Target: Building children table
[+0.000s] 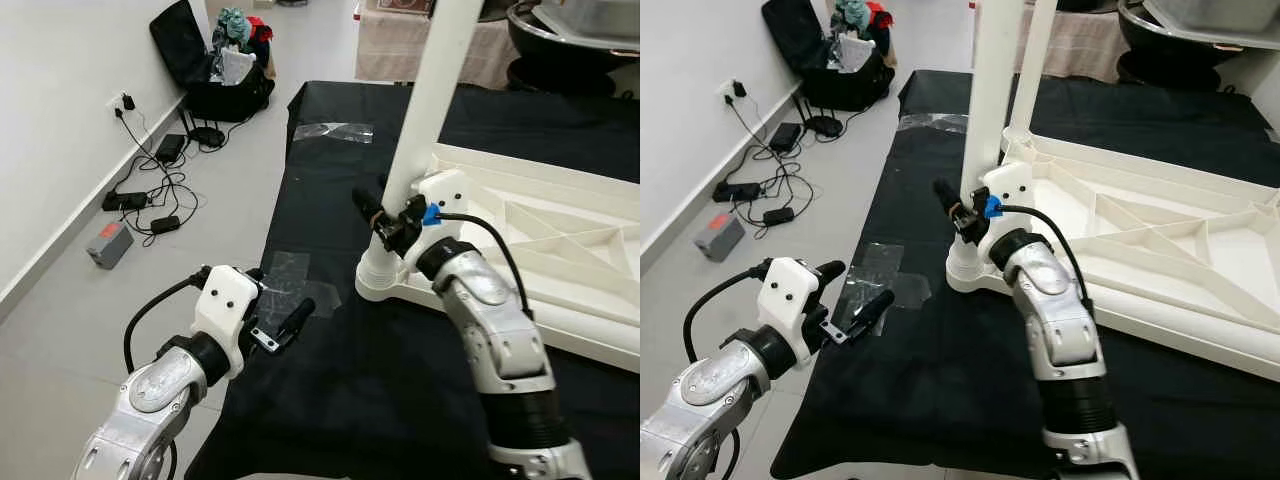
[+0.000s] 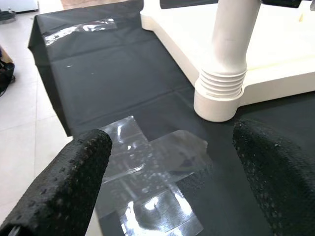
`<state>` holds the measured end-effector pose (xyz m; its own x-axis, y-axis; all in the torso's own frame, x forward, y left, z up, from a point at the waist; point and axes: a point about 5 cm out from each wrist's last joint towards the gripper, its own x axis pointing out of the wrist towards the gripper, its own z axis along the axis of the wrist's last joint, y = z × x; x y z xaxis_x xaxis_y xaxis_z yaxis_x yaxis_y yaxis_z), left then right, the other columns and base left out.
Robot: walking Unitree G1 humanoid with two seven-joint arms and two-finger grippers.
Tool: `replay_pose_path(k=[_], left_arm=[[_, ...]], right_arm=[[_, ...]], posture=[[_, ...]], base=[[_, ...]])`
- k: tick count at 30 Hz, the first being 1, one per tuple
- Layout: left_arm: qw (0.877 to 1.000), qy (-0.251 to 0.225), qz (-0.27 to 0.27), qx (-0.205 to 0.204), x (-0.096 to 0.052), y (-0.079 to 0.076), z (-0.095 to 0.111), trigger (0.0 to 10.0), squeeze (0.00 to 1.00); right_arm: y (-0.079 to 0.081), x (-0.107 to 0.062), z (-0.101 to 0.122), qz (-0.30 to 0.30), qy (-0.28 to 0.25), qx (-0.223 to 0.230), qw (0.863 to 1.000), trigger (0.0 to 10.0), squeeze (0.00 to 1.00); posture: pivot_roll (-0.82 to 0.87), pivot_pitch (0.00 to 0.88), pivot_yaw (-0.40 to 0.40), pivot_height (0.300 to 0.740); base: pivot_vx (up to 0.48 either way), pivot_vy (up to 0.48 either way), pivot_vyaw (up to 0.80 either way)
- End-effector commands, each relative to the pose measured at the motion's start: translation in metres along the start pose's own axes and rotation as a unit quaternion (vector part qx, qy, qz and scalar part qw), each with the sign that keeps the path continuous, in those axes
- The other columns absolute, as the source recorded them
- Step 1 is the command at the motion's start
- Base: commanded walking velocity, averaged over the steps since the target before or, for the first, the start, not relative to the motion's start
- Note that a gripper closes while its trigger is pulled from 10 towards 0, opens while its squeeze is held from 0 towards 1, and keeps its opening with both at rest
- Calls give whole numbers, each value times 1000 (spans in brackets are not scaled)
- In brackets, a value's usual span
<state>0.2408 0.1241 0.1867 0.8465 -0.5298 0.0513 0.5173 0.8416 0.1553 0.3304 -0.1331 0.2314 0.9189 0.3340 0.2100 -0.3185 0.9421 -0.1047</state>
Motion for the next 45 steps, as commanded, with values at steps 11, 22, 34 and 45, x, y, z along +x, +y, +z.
replay_pose_path(k=[11, 22, 34, 45], left_arm=[[1000, 7, 4, 3, -1, 2, -4, 10000, 0], [1000, 4, 5, -1, 2, -1, -4, 10000, 0], [1000, 3, 7, 1, 2, 0, -4, 10000, 0], [1000, 4, 5, 1, 2, 0, -4, 10000, 0]], right_arm=[[-26, -23, -42, -241, 118, -8, 963, 10000, 0], [4, -18, -35, -380, 111, 26, 918, 10000, 0], [12, -21, -29, -540, 140, -25, 830, 10000, 0], [28, -19, -40, -575, 194, 31, 794, 10000, 0]], posture=[[103, 184, -9, 740], [107, 190, -15, 740], [109, 191, -19, 740], [116, 192, -18, 740]], base=[[0, 0, 0], [0, 0, 0], [0, 0, 0], [0, 0, 0]])
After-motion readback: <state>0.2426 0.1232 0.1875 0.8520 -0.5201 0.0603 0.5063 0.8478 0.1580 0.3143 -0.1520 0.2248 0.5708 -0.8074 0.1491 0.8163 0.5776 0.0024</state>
